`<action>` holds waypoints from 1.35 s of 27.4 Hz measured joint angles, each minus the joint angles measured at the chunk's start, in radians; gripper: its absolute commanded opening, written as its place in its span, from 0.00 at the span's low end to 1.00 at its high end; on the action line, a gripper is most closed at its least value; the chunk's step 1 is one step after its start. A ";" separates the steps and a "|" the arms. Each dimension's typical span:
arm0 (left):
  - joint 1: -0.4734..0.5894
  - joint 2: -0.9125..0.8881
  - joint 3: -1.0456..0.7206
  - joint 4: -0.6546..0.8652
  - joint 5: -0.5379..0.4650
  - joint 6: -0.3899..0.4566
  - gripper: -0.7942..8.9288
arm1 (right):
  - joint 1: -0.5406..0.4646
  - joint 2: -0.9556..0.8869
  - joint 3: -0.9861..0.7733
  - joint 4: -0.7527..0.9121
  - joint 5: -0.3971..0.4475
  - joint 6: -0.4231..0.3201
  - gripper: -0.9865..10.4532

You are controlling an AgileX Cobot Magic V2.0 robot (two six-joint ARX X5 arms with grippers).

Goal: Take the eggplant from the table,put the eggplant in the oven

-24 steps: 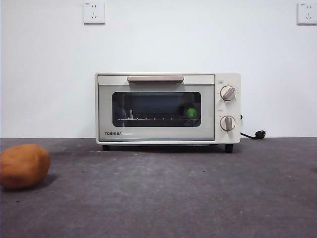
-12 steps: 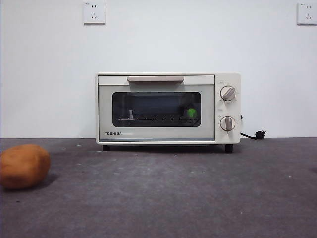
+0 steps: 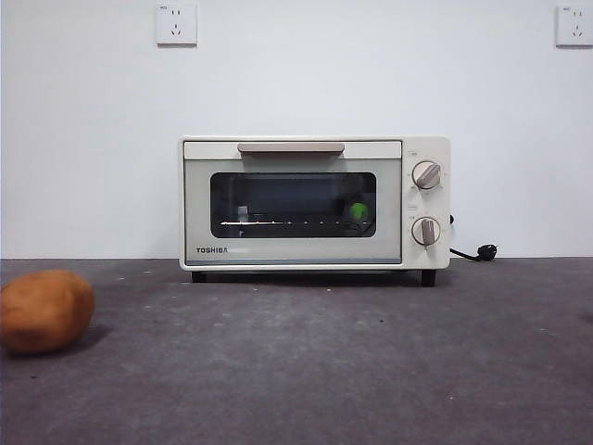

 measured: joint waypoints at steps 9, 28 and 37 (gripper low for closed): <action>0.000 0.007 0.000 0.000 0.001 0.001 0.08 | 0.000 0.001 0.000 0.000 0.000 0.000 0.09; 0.000 0.006 0.000 -0.003 0.001 0.003 0.08 | 0.000 0.060 0.000 0.000 0.003 0.000 0.09; 0.000 0.014 0.000 -0.006 0.003 0.017 0.08 | 0.000 0.139 0.000 0.000 0.004 0.000 0.09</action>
